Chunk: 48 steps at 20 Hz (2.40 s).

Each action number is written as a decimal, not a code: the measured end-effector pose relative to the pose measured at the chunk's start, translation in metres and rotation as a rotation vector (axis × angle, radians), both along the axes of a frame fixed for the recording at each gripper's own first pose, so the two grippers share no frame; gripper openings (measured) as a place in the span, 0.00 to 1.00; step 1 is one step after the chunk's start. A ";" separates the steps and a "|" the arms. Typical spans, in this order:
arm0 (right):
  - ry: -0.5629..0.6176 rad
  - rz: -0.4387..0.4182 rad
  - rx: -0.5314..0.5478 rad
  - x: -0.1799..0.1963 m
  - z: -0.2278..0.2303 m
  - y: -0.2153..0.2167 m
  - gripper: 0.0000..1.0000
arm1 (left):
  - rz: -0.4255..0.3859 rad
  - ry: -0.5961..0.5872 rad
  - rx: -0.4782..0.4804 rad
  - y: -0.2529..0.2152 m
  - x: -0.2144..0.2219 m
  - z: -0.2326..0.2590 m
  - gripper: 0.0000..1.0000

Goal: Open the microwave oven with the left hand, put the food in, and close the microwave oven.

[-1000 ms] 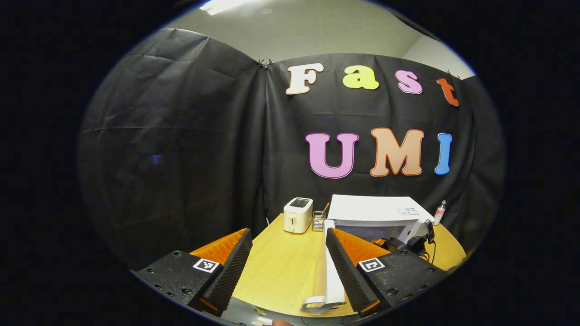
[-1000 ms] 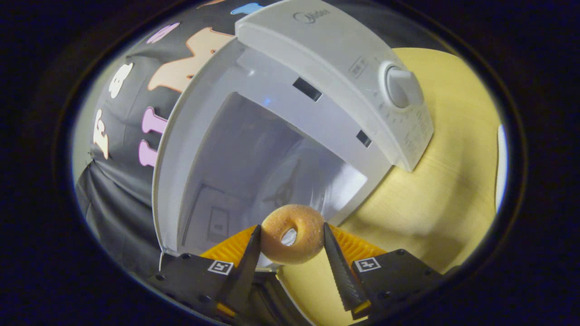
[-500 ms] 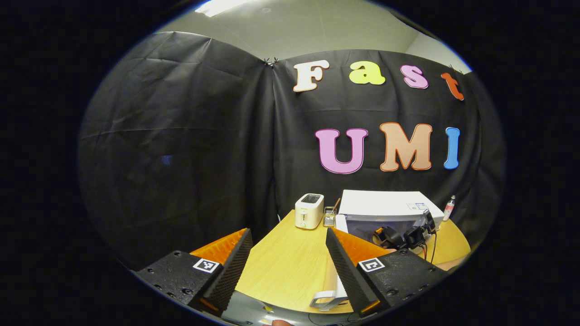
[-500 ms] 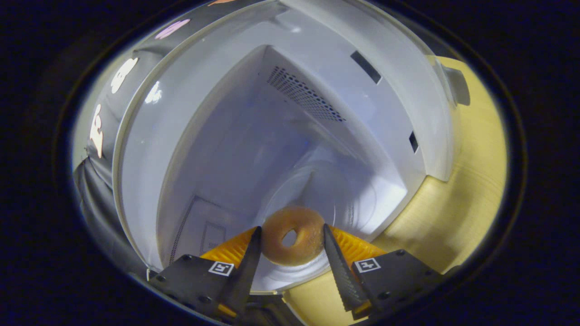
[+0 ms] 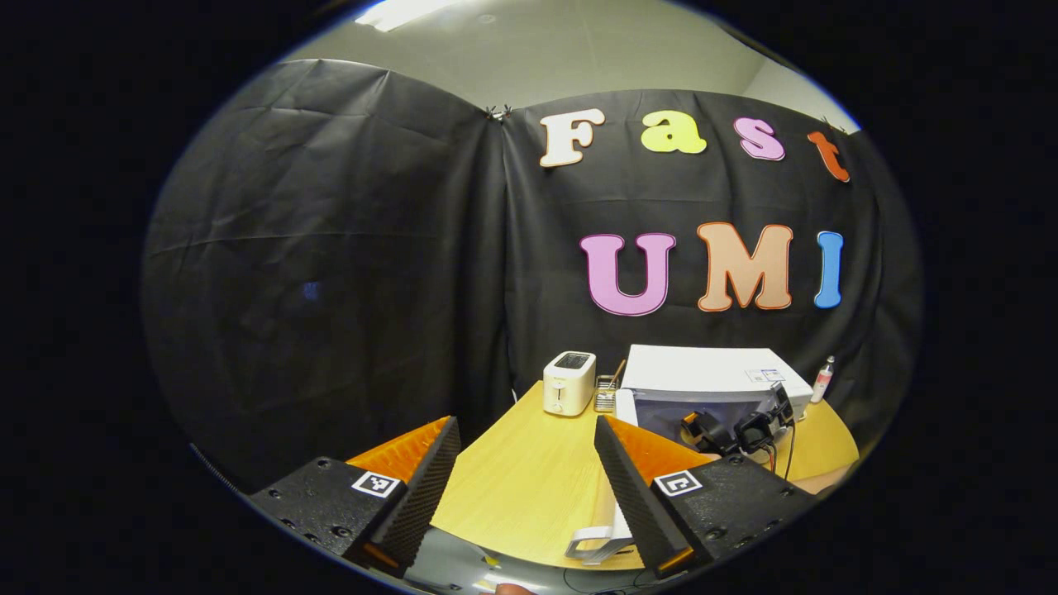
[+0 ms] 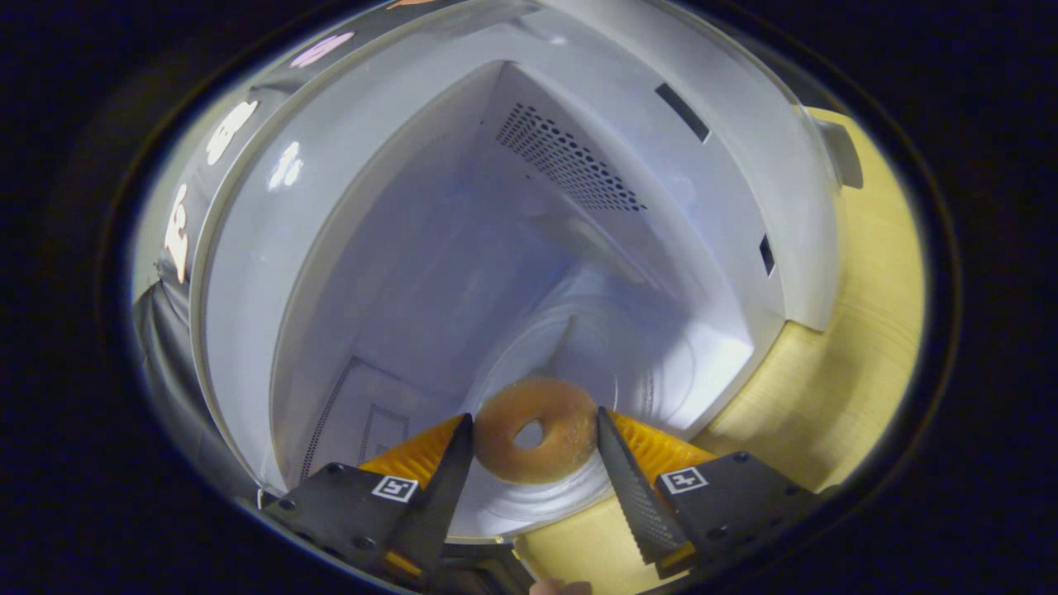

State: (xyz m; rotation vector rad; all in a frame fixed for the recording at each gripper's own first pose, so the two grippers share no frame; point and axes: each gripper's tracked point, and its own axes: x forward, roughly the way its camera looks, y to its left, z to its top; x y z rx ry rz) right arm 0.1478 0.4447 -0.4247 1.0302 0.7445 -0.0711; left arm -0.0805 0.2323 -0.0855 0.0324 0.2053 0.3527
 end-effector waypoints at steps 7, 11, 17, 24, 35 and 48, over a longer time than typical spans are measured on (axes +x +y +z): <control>0.036 0.033 -0.026 -0.006 -0.002 0.006 0.89 | 0.016 -0.005 0.003 0.001 -0.008 0.004 0.96; 0.025 0.055 -0.023 -0.008 0.001 0.008 0.90 | 0.020 -0.012 0.016 0.003 -0.015 0.008 0.94; -0.057 0.095 -0.073 -0.006 0.017 0.002 0.90 | 0.035 -0.008 0.000 0.005 -0.024 0.005 0.96; -0.147 0.152 -0.127 -0.014 0.041 -0.020 0.99 | 0.024 -0.007 -0.006 0.009 -0.023 -0.005 0.96; -0.484 0.409 -0.301 -0.065 0.149 -0.118 0.98 | 0.029 0.078 -0.012 0.037 -0.014 -0.065 0.96; -0.799 0.253 -0.599 -0.060 0.331 -0.282 0.87 | -0.137 0.370 -0.171 -0.013 0.001 -0.197 0.21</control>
